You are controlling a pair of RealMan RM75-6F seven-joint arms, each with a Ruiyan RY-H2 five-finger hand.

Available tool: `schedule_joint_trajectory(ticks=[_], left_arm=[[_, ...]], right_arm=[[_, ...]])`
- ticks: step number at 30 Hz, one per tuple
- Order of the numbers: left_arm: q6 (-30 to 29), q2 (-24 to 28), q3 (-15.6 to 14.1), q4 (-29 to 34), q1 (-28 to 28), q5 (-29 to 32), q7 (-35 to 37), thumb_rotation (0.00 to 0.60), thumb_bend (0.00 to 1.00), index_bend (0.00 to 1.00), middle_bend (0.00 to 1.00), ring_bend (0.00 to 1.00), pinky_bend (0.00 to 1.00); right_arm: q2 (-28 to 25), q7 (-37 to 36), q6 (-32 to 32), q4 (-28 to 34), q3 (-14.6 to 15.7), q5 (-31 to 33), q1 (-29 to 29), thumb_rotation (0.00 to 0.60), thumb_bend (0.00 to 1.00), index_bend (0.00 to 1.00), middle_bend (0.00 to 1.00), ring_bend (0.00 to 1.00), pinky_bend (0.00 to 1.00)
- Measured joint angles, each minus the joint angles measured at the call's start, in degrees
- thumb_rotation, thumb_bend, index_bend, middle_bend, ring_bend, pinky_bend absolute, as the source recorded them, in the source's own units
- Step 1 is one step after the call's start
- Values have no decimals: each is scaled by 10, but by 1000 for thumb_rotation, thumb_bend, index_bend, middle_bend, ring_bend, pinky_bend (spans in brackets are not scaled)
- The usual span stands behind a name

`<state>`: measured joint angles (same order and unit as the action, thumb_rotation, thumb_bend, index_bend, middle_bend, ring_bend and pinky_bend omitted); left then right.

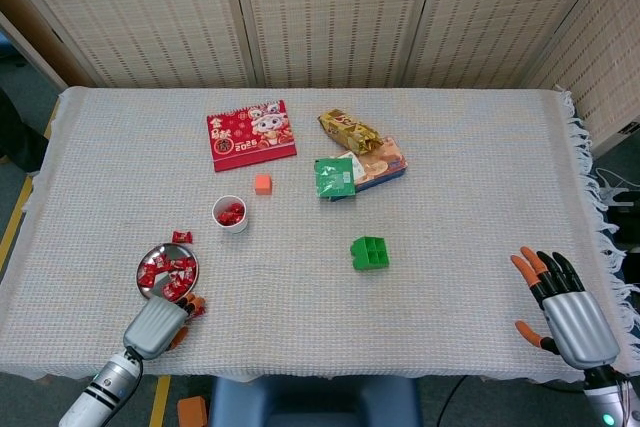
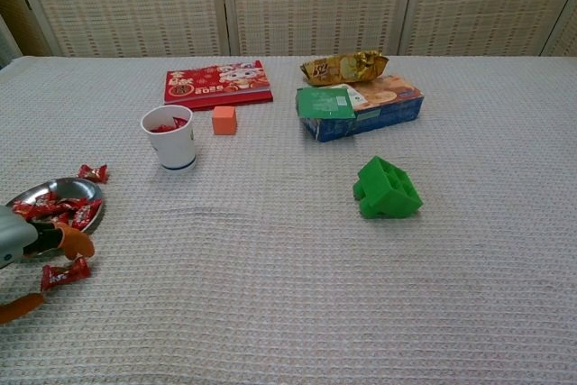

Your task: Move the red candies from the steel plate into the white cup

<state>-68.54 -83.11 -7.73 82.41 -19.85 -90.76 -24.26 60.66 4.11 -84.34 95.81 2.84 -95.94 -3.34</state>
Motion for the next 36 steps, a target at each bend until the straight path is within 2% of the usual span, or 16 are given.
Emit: schedule_joint_trajectory(ticks=[10, 16, 24, 28, 33, 36], left_arm=[[-9, -20, 7, -31, 7, -5, 6, 600, 383, 425, 452, 825, 1000], [-10, -27, 5, -40, 11, -10, 3, 600, 378, 453, 496, 826, 1000], [-17, -25, 8, -39, 13, -17, -2, 600, 377, 547, 609, 826, 1000], [-24, -19, 10, -32, 13, -24, -3, 600, 379, 557, 624, 826, 1000], [-36, -4, 25, -9, 5, -32, -10, 600, 377, 558, 625, 826, 1000], [-39, 2, 50, 2, -9, -32, -10, 600, 377, 558, 626, 825, 1000]], right_arm=[[-1, -3, -1, 0, 0, 0, 0, 600, 125, 0, 0, 0, 0], [-1, -2, 0, 0, 0, 1, 0, 600, 125, 0, 0, 0, 0], [-2, -3, 0, 0, -1, 2, -1, 600, 125, 0, 0, 0, 0], [-2, -4, 0, 0, -1, 2, -1, 600, 125, 0, 0, 0, 0], [-1, -4, 2, 0, -3, 6, -2, 600, 126, 0, 0, 0, 0], [0, -2, 6, 0, -5, 10, -3, 600, 125, 0, 0, 0, 0]])
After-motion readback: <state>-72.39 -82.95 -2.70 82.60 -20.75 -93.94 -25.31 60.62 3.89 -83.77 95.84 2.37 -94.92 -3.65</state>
